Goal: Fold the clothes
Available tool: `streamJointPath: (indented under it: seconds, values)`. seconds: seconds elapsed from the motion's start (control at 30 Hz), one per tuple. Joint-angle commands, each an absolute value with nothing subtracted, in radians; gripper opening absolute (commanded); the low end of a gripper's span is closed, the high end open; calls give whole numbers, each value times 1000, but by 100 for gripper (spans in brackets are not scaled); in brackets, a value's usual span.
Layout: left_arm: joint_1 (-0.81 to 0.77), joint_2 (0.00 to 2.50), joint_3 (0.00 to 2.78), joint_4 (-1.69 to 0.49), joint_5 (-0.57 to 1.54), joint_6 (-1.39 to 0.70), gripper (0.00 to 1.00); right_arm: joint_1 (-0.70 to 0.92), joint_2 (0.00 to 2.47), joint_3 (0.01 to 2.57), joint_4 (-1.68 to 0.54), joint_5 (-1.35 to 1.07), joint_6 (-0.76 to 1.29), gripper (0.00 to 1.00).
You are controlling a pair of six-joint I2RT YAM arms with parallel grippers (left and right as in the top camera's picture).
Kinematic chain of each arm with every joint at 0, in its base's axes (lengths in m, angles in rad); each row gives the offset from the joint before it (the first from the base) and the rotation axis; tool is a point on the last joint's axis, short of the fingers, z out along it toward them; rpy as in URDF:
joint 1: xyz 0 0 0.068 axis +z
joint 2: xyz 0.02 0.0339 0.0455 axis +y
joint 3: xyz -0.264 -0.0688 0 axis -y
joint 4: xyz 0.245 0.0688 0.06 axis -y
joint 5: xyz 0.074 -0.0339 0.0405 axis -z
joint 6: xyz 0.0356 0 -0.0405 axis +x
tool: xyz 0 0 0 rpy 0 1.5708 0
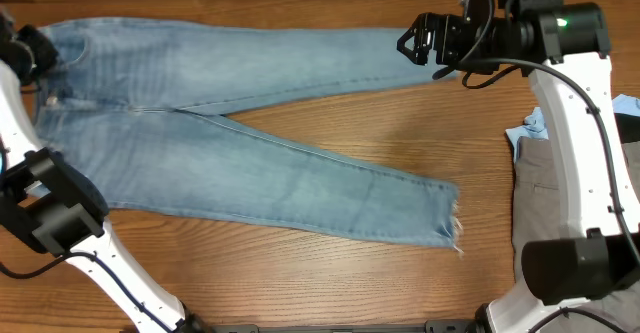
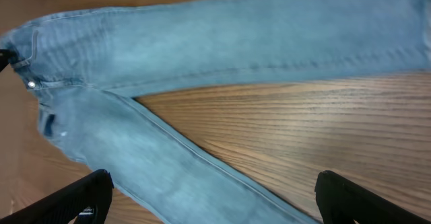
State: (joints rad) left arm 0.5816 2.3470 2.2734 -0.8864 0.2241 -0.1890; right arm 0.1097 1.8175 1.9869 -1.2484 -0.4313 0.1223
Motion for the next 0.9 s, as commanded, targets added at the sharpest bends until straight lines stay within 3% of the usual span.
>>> streamJointPath:
  seconds: [0.0, 0.23, 0.4, 0.87]
  values:
    - [545, 2336, 2288, -925, 244, -115, 64, 119, 1843, 1965, -1249, -419, 103, 100]
    - [551, 2298, 2289, -1053, 91, -62, 68, 119, 1871, 1871, -1264, -419, 96, 100]
    - [555, 2212, 2288, -1169, 95, -59, 62, 119, 1872, 1789, -1255, -419, 105, 100]
    - [557, 1740, 2288, -1449, -17, -76, 66, 135, 1863, 1766, -1356, -419, 155, 100]
